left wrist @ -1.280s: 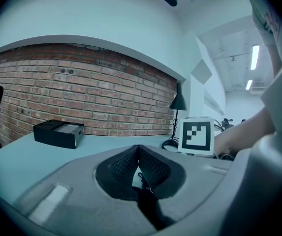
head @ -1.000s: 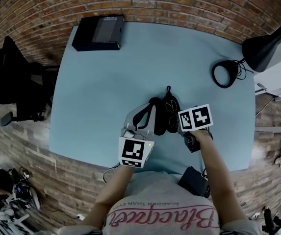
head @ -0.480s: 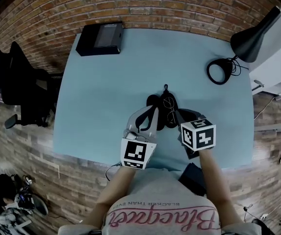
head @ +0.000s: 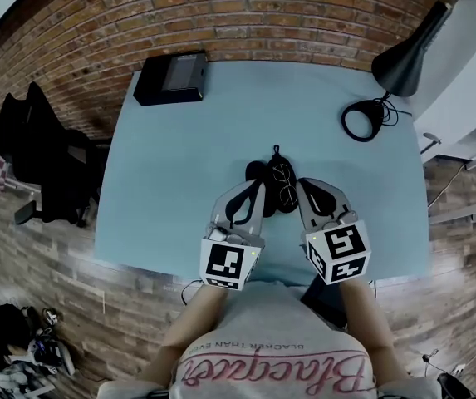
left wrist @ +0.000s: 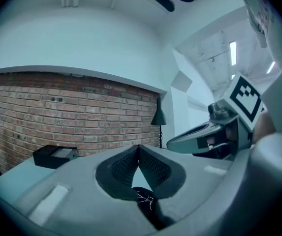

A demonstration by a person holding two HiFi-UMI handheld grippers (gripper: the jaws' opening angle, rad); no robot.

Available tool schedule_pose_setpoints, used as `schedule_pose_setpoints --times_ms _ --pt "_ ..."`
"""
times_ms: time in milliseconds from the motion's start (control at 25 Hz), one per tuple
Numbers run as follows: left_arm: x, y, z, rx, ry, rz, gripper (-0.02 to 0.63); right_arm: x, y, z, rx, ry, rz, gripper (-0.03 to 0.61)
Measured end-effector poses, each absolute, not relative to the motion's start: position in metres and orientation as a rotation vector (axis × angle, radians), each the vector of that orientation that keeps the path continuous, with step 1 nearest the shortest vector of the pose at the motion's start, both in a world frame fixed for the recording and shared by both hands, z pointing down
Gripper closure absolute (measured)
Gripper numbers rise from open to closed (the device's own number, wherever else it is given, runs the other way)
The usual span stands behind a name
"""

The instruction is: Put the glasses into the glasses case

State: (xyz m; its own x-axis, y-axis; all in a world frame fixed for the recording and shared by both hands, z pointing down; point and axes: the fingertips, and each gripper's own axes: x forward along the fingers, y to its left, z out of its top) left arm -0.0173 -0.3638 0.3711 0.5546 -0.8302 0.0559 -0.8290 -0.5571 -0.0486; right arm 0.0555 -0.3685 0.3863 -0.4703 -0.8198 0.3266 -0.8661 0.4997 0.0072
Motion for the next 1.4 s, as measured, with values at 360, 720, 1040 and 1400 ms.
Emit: schedule_pose_setpoints --times_ms 360,720,1040,1400 --pt "-0.006 -0.337 0.330 -2.682 1.401 0.068 0.609 0.053 -0.330 0.320 1.540 -2.674 -0.112 0.571" --pt "-0.007 -0.318 0.309 -2.622 1.383 0.154 0.609 0.056 -0.303 0.299 1.629 -2.705 -0.288 0.572" --pt "-0.007 -0.306 0.296 -2.597 1.360 0.180 0.609 0.057 -0.291 0.291 1.664 -2.707 -0.340 0.572" --pt "-0.009 -0.300 0.296 -2.586 1.371 0.187 0.609 0.055 -0.283 0.292 1.659 -2.701 -0.364 0.571"
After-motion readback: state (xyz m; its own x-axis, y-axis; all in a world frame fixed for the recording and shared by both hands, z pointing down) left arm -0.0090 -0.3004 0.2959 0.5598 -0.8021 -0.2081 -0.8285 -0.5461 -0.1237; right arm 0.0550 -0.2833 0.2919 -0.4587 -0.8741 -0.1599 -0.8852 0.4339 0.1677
